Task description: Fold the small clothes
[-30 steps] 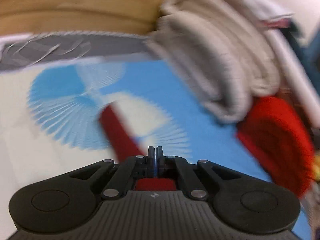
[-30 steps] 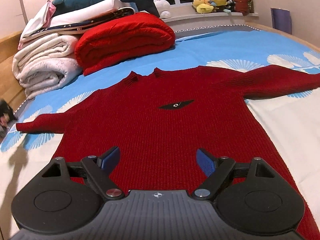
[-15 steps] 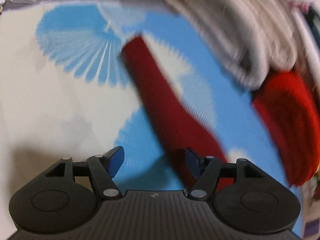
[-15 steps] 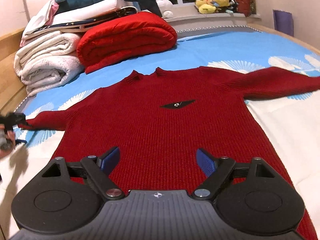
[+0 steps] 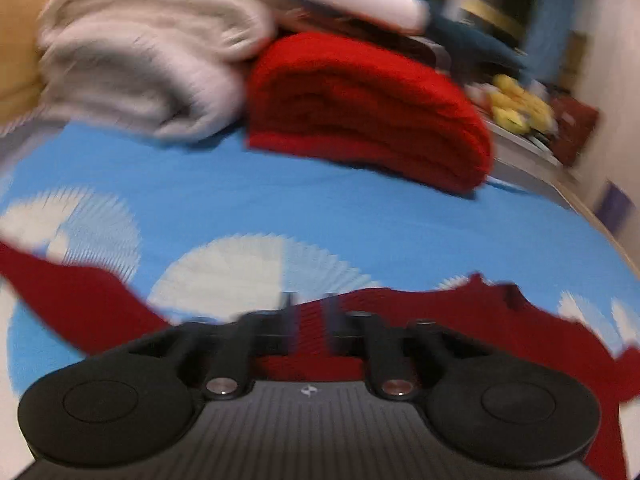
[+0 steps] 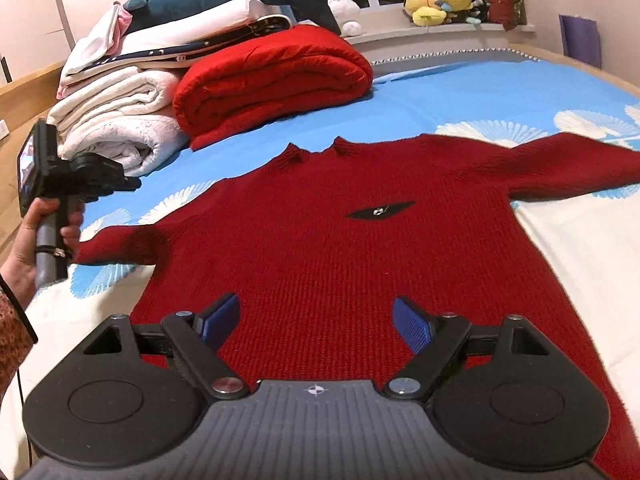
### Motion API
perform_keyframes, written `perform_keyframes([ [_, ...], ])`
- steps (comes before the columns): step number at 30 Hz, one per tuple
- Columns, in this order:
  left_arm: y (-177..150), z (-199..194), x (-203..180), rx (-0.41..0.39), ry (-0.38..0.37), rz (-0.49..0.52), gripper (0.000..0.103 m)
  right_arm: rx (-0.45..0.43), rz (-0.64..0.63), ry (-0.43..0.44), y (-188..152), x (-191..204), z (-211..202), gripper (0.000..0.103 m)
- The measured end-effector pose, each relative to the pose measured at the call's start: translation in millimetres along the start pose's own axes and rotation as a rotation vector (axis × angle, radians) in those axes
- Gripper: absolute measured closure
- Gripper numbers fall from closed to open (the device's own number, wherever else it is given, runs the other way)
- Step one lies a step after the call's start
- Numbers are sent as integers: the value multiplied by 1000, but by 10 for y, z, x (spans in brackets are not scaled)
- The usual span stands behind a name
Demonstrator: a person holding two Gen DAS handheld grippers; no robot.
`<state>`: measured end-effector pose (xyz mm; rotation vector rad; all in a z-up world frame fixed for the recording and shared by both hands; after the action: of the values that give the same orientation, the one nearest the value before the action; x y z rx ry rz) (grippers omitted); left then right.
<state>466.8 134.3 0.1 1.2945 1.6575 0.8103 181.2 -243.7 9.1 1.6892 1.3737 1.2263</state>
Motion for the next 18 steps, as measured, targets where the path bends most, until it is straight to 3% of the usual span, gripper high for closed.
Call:
perform_keyframes([
  [1, -12, 76, 173, 19, 42, -67, 31, -8, -5, -1, 10, -12, -21, 18],
  [2, -22, 129, 432, 19, 107, -149, 27, -15, -9, 0, 17, -31, -44, 18],
  [8, -166, 185, 1854, 6, 455, -490, 23, -13, 22, -12, 51, -174, -75, 18],
  [9, -242, 208, 2082, 19, 493, -571, 24, -10, 37, -8, 57, -186, -70, 18],
  [11, -229, 208, 2250, -51, 459, -653, 20, -1, 65, 7, 62, -188, -63, 18],
  [12, -174, 271, 2219, -32, 468, -653, 26, 3, 72, 17, 62, -173, -61, 18],
  [13, -93, 348, 2163, -10, 461, -615, 79, 6, 69, 27, 60, -148, -58, 18],
  [14, 16, 407, 2042, 8, 455, -529, 89, 4, 61, 32, 58, -113, -67, 18],
  [16, 228, 418, 1708, -27, 494, -324, 90, -5, 27, 48, 50, -43, -83, 18],
  [18, 378, 274, 1079, -123, 431, -85, 90, -23, -9, 47, 57, 4, -100, 18],
])
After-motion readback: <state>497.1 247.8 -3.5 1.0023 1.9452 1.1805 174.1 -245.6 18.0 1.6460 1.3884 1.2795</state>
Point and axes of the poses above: each gripper's, at about its wrist camera, not at the fingertips, and z roughly the way its jaws point, x to its left, y to its top, the point moved 2 cm from there along z, roughly the way its jaws point, and after that the axes turned 15 degrees about -x, right-handed, at the moved point
